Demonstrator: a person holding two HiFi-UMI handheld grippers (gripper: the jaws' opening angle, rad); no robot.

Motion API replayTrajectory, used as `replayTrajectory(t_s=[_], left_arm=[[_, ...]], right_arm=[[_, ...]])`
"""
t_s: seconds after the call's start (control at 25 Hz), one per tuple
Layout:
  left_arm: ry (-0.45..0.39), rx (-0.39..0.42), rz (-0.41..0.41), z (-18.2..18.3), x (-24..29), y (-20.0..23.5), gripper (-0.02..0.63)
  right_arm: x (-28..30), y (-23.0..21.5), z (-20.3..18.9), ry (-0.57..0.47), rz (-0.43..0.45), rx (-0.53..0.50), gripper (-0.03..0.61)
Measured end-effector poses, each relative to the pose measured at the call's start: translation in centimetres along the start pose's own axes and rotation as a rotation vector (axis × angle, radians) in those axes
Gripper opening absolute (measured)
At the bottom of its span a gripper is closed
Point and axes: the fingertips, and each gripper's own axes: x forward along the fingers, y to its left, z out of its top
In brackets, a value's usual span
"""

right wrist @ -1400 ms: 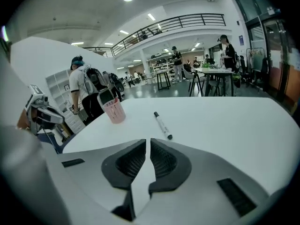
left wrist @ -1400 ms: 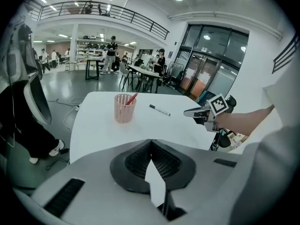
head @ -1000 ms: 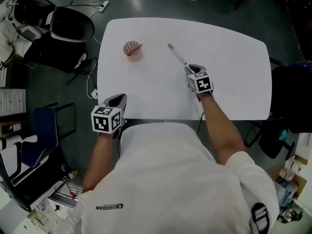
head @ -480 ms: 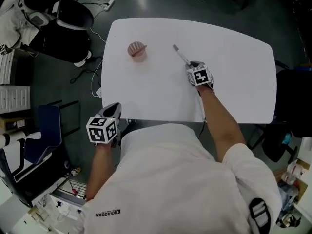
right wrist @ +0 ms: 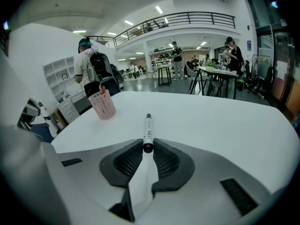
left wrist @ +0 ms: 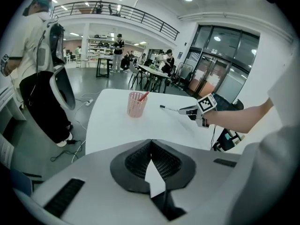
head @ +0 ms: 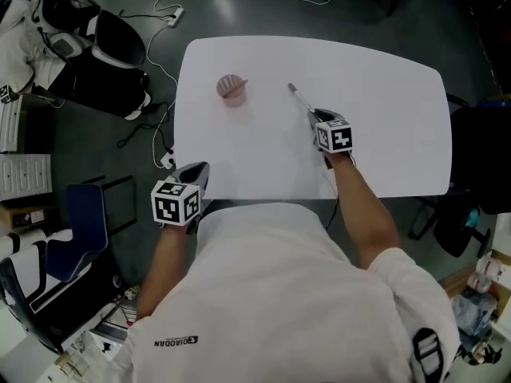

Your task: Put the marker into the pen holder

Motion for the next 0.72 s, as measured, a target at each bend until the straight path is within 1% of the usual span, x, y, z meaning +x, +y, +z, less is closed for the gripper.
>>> replayTrajectory(t_s=[0.2,0.36,0.52,0.6,0.72], left_arm=[[0.000,0.061,-0.033,2.0,0.1,0.6,0.026],[-0.006,0.098,-0.059,3.0,0.0,1.2,0.026],[-0.010,0.111,-0.079,3.2,-0.3,2.3,0.026],[-0.019,0.111,-0.087,3.0,-0.9,3.3,0.026],[-0.019,0.099,-0.088,2.3,-1.7,5.4,0.026]], right_arm=[[-3.3,1.4,2.0,-0.101,-0.009,0.067,0.086],[-4.9,3.1,3.7,-0.160,-0.012,0.094,0.086],[-7.5,5.9,7.0,-0.260,-0.001,0.115,0.086],[-8.7,8.4,9.4,-0.326,0.023,0.109,0.086],[-8.9,12.7,13.0,-0.379,0.065,0.043,0.086]])
